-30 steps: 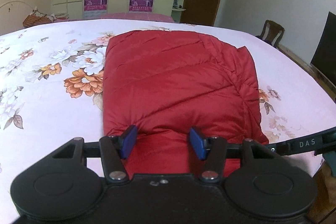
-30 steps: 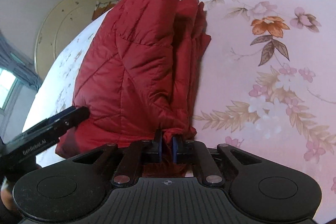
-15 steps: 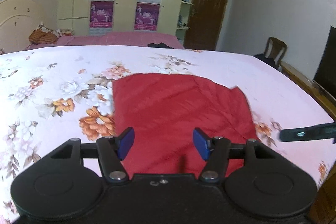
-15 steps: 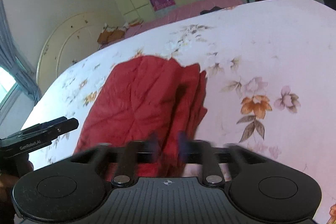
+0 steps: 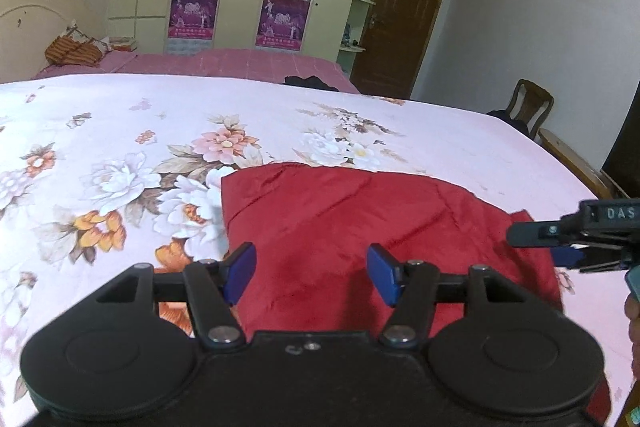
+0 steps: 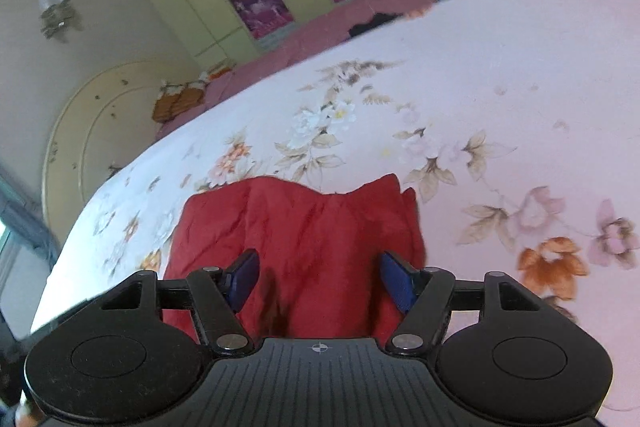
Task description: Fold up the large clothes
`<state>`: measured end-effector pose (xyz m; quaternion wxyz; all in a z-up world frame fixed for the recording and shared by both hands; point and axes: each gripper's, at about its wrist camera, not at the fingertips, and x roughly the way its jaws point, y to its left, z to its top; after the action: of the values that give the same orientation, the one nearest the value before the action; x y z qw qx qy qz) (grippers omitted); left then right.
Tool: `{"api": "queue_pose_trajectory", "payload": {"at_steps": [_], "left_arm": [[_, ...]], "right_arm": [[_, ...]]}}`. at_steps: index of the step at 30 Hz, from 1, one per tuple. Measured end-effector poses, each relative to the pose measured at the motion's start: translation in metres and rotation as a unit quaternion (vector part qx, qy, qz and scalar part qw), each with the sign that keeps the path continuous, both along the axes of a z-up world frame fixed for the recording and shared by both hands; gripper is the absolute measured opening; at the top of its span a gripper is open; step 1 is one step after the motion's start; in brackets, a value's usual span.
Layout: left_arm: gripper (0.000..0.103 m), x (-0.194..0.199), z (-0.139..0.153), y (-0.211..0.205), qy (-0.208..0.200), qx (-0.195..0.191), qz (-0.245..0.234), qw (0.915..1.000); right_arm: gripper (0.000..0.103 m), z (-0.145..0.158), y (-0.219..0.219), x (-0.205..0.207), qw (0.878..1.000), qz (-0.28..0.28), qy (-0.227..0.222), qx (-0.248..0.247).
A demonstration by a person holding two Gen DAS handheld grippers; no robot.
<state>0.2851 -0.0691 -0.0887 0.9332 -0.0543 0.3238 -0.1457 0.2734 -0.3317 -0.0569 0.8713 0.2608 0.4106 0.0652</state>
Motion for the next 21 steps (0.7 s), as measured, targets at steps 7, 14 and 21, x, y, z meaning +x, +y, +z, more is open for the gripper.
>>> {"api": "queue_pose_trajectory", "payload": {"at_steps": [7,14,21], "left_arm": [[0.058,0.021,-0.023,-0.021,0.013,0.009,-0.027,0.9995],[0.06,0.034,-0.042,-0.042,0.027,0.057,-0.042,0.9971],[0.06,0.042,-0.05,-0.047,0.041,0.059,-0.041,0.9966]], "right_arm": [[0.027,-0.019,0.005,0.003,0.997,-0.057,0.009,-0.046],[0.027,-0.057,0.023,0.007,0.984,-0.077,0.008,-0.163],[0.027,-0.079,0.023,0.013,0.98,-0.071,0.002,-0.186]]}}
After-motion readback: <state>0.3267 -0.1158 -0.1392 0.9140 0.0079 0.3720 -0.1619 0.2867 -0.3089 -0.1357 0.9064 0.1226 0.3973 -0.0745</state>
